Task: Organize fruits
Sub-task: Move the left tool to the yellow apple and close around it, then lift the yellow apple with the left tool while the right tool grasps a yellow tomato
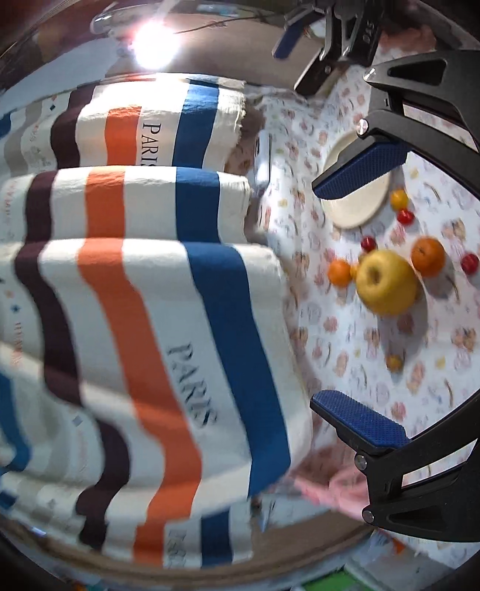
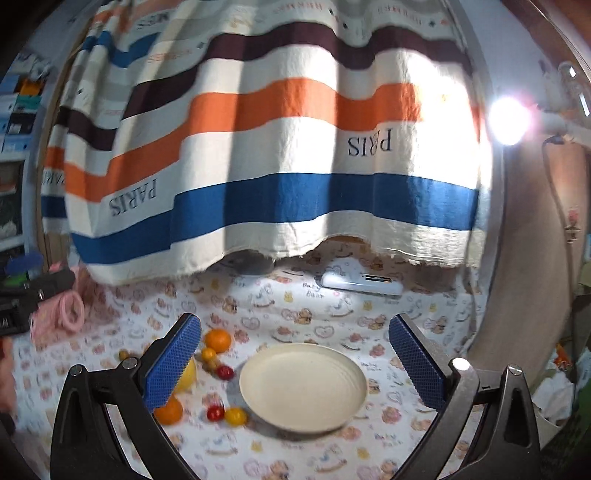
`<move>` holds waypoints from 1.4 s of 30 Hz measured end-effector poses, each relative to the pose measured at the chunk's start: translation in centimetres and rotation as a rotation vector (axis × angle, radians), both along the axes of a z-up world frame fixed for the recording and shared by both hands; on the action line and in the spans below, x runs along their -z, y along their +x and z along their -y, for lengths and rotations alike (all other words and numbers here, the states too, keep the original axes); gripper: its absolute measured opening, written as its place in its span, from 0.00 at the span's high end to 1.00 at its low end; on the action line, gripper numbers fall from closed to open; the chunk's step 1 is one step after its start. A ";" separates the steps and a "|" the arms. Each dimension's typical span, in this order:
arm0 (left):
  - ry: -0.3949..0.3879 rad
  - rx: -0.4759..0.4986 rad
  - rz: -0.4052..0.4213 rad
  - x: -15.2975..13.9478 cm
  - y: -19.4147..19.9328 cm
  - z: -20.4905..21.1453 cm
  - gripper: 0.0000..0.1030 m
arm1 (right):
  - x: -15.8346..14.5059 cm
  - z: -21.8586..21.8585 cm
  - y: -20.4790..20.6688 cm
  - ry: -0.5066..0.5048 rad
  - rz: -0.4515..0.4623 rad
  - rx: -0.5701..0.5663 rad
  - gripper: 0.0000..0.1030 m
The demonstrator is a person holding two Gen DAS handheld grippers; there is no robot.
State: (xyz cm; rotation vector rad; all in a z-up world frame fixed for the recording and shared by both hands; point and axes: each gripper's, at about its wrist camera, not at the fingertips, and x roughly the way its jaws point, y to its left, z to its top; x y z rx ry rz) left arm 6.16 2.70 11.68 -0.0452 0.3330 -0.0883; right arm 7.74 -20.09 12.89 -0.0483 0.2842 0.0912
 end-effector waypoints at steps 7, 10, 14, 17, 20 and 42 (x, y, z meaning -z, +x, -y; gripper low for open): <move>0.008 -0.010 -0.053 0.7 4.4 1.1 0.00 | 0.6 -0.2 5.7 0.129 -0.108 -0.061 0.01; 0.032 -0.012 -0.089 2.5 5.5 0.8 0.00 | 2.6 -0.4 6.6 0.130 -0.128 -0.044 0.01; -0.018 0.048 -0.210 6.0 7.6 0.0 0.00 | 5.3 -0.5 8.2 0.143 -0.255 -0.084 0.01; -0.051 0.091 -0.258 7.6 8.7 -0.1 0.00 | 6.8 -0.1 8.7 0.209 -0.300 -0.067 0.01; -0.007 0.042 -0.250 9.4 9.6 0.6 0.00 | 8.2 0.1 8.7 0.187 -0.270 0.069 0.01; 0.021 0.126 -0.480 15.3 13.5 1.9 0.10 | 10.3 -1.4 10.2 0.116 -0.424 -0.055 0.12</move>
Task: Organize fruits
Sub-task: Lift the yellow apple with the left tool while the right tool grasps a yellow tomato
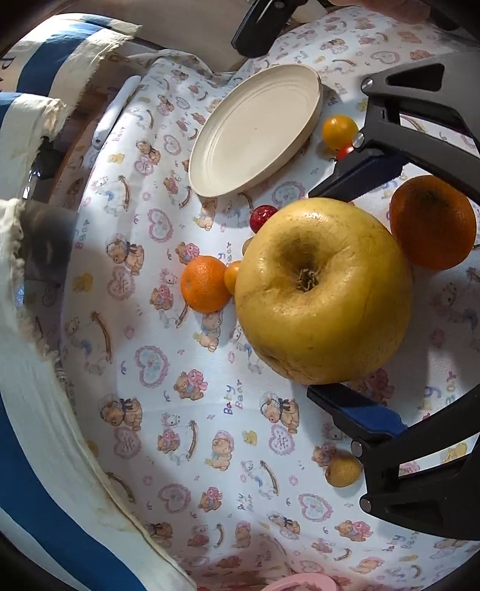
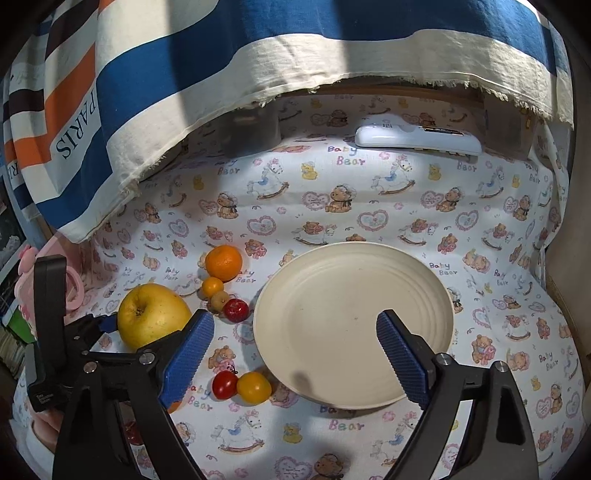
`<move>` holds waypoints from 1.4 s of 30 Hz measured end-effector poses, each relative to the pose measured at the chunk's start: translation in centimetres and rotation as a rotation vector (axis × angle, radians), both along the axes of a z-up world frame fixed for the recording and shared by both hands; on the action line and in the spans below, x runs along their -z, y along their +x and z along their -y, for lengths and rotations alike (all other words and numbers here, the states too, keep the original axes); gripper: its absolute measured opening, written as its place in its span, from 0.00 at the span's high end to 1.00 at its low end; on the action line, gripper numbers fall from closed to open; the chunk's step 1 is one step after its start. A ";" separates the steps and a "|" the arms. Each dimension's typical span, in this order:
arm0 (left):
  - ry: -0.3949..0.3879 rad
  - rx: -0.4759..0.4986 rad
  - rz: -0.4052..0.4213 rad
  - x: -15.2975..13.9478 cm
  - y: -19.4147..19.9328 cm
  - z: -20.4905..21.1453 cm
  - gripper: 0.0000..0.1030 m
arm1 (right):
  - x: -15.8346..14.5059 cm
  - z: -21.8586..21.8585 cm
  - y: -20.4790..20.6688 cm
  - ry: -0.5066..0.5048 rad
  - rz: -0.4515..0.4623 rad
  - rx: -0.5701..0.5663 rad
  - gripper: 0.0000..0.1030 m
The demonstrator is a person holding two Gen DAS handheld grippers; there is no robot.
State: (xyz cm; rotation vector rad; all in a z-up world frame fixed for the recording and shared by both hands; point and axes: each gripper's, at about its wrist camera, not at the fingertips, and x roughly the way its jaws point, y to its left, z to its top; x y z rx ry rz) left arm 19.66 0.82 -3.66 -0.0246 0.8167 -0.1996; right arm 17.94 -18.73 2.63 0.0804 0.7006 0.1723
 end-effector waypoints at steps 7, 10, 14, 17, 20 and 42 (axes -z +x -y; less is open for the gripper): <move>0.001 -0.006 0.000 0.1 0.2 -0.1 0.10 | 1.4 -0.3 1.0 0.044 -0.109 -0.069 0.12; 0.020 -0.008 -0.016 0.4 0.5 0.2 0.09 | 1.5 -0.7 0.9 0.032 -0.111 -0.077 0.12; 0.026 -0.012 -0.010 0.5 0.4 0.3 0.11 | 1.5 -1.2 0.8 0.037 -0.127 -0.101 0.19; 0.036 -0.015 -0.017 0.4 0.1 0.3 0.11 | 1.4 -1.3 0.8 0.061 -0.155 -0.125 0.28; 0.041 -0.025 -0.035 0.0 -0.4 0.3 0.11 | 1.6 -1.7 0.7 0.052 -0.196 -0.146 0.32; 0.002 -0.083 0.029 -3.4 -2.8 -0.8 0.11 | 5.3 -3.6 1.4 0.009 -0.361 -0.152 0.65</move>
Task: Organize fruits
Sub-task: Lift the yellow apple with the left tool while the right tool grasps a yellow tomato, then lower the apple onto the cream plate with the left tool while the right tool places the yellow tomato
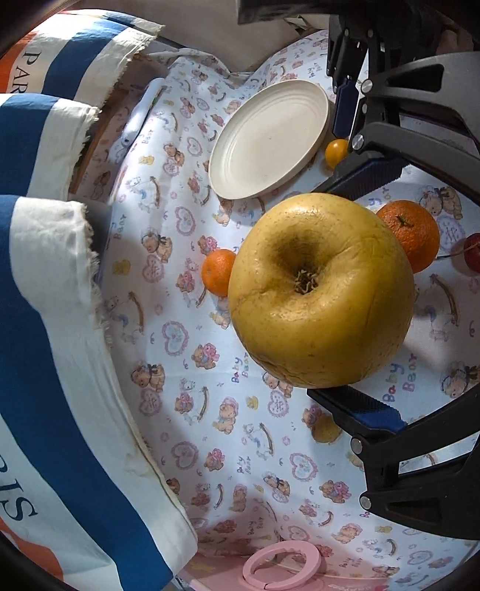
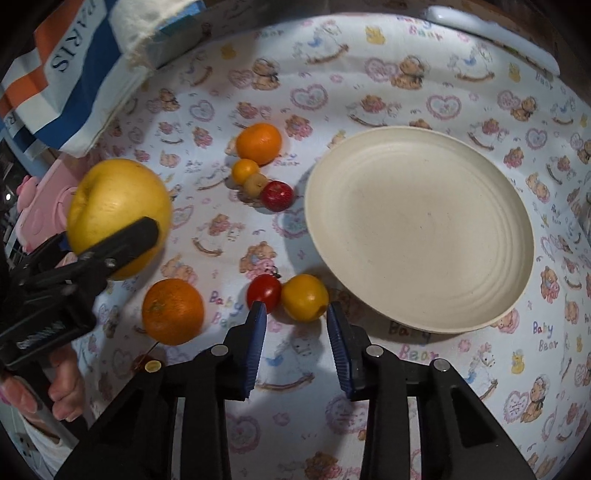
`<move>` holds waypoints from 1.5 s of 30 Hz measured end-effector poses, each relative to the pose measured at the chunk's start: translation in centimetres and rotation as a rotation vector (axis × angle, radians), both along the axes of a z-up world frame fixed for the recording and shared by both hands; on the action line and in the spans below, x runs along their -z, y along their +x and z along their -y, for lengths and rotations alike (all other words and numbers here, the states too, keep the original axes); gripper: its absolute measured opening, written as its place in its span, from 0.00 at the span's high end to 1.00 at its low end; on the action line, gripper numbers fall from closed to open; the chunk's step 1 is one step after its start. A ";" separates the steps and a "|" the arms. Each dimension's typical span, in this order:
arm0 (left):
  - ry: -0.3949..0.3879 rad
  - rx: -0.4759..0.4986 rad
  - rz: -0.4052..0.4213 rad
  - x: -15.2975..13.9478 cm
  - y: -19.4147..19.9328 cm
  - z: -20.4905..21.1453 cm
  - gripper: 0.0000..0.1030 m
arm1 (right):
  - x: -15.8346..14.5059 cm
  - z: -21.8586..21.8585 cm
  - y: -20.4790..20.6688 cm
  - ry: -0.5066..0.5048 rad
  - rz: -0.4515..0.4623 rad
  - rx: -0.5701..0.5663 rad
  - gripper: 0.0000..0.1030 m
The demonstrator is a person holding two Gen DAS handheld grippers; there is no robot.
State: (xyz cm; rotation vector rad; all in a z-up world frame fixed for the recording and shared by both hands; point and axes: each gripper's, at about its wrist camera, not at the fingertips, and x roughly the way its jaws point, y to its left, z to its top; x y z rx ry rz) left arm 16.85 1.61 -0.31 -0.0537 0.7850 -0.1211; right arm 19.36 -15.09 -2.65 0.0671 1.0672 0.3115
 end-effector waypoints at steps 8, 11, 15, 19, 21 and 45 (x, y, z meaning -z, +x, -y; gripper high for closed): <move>-0.008 -0.004 0.010 -0.3 -0.2 -0.2 0.11 | 1.6 0.6 1.1 0.076 -0.011 0.049 0.65; -0.011 -0.005 0.017 -0.5 -0.4 -0.3 0.11 | 1.6 0.4 1.1 0.074 0.003 0.053 0.67; -0.015 -0.009 0.022 -0.6 -0.4 -0.4 0.11 | 1.5 0.0 0.8 0.045 0.018 0.054 0.71; 0.002 -0.015 0.035 -0.9 -0.7 -0.3 0.11 | 1.0 -0.2 0.3 0.029 0.037 0.032 0.71; 0.006 -0.015 0.045 -1.1 -0.8 -0.3 0.11 | 0.4 -0.2 0.0 0.042 0.044 0.020 0.71; -0.033 0.246 0.098 -9.3 1.8 8.6 0.11 | -13.1 11.1 -0.2 0.046 0.476 0.222 0.71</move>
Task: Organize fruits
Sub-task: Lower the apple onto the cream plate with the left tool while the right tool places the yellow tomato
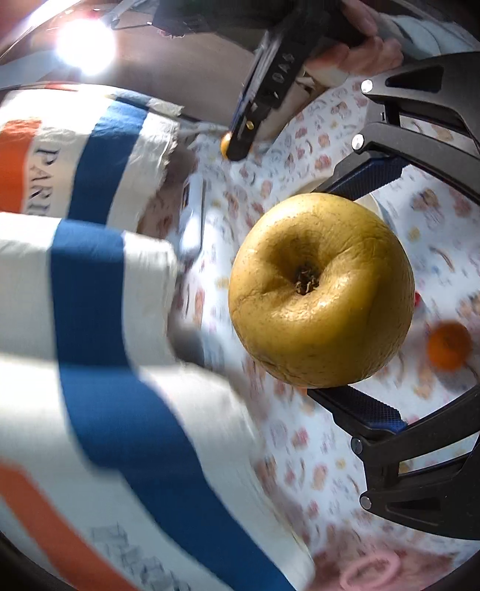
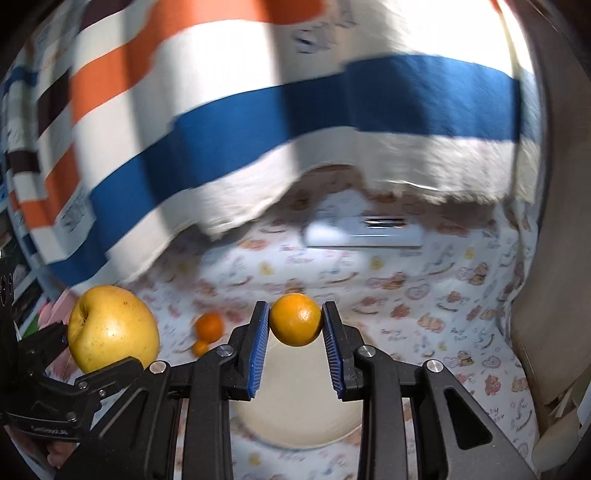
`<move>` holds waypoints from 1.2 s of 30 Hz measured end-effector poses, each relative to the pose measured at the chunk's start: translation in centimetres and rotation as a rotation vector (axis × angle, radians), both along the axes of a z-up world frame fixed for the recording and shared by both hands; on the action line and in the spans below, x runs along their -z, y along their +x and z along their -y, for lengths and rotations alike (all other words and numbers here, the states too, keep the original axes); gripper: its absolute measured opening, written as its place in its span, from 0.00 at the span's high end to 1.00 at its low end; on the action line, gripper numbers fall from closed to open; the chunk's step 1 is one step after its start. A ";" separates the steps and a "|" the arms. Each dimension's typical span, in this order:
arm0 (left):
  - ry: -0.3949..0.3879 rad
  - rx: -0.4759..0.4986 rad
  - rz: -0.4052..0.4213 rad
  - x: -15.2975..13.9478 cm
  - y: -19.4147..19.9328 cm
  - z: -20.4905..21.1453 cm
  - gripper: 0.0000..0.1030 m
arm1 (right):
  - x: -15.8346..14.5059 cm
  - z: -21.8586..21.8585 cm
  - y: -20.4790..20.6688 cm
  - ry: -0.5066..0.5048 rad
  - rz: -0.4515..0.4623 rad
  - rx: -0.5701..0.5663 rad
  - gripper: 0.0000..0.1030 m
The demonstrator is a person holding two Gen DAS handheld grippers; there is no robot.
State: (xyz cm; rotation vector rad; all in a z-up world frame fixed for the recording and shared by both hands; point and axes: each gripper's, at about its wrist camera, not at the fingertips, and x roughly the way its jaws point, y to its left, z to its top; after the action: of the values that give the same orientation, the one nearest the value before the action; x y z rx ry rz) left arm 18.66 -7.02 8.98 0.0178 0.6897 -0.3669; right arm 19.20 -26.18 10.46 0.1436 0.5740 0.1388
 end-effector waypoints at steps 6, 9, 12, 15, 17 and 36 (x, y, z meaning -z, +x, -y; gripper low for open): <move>0.041 0.070 -0.091 2.5 6.1 5.0 0.11 | 4.5 3.2 3.7 0.011 -0.133 0.046 0.71; 0.064 0.055 -0.140 4.2 8.7 6.6 0.11 | 6.1 3.9 4.6 0.008 -0.178 0.039 0.71; 0.115 0.052 -0.167 6.0 10.5 8.1 0.11 | 7.5 4.0 5.1 0.007 -0.215 0.017 0.71; 0.117 0.060 -0.209 7.6 12.1 8.9 0.11 | 8.5 3.5 5.5 -0.005 -0.253 -0.019 0.71; 0.115 0.059 -0.215 8.3 12.8 9.2 0.11 | 8.9 3.3 5.7 -0.021 -0.275 -0.026 0.71; 0.142 0.051 -0.233 10.8 13.6 10.0 0.08 | 11.6 4.1 7.3 -0.018 -0.372 0.016 0.71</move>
State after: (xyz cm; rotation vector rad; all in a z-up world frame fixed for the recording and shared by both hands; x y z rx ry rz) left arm 32.25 -17.01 -1.86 0.1290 0.9461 -0.3713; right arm 26.50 -30.29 -1.12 0.1577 0.9442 0.0911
